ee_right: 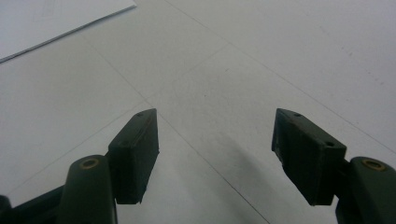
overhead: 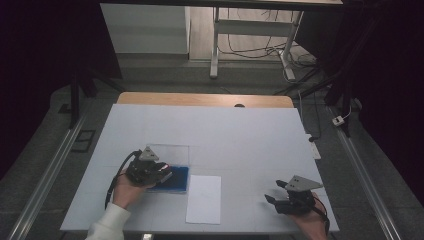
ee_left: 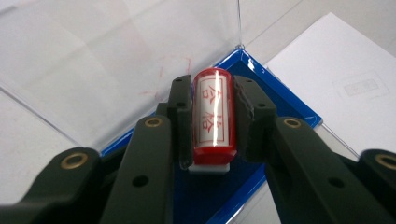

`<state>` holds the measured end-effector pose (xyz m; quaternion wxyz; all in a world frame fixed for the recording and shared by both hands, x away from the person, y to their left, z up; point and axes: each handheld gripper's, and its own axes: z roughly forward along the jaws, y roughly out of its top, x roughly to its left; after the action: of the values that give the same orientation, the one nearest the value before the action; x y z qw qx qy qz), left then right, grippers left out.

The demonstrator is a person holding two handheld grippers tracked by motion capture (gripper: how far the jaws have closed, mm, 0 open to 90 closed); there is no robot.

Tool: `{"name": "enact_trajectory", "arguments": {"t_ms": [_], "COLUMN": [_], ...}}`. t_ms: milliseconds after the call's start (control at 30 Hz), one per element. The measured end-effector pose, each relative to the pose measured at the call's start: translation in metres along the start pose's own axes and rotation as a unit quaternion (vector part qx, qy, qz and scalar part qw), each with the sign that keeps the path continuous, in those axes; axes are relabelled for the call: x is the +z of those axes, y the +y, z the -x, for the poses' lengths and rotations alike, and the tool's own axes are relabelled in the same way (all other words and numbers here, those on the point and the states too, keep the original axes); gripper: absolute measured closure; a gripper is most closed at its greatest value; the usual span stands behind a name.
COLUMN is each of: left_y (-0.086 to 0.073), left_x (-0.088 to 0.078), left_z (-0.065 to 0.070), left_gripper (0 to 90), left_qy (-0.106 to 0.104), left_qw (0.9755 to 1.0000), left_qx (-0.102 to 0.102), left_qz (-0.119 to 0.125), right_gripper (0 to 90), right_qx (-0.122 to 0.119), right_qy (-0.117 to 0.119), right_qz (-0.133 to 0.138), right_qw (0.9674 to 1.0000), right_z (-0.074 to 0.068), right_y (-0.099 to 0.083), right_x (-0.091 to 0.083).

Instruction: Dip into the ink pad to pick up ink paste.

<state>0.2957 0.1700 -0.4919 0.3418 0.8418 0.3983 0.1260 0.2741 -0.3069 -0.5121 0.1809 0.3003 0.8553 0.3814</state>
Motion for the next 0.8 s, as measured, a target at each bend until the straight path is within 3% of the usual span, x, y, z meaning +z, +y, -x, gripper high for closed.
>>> {"name": "enact_trajectory", "arguments": {"t_ms": [167, 800], "left_y": [0.003, 0.007], "left_x": [-0.004, -0.024], "left_z": [0.004, 0.001], "left_gripper": [70.0, 70.0], "left_qy": [0.004, -0.017], "left_qw": [0.9999, 0.9988], "left_qx": [0.011, 0.003], "left_qz": [0.010, 0.046], "right_gripper": [31.6, 31.7], "right_qx": [0.003, 0.002], "right_qy": [-0.001, -0.001], "right_qz": [-0.001, 0.001], "right_qw": [1.0000, 1.0000], "right_z": [0.001, 0.002], "right_y": [-0.001, -0.001], "right_x": [-0.001, -0.001]}}
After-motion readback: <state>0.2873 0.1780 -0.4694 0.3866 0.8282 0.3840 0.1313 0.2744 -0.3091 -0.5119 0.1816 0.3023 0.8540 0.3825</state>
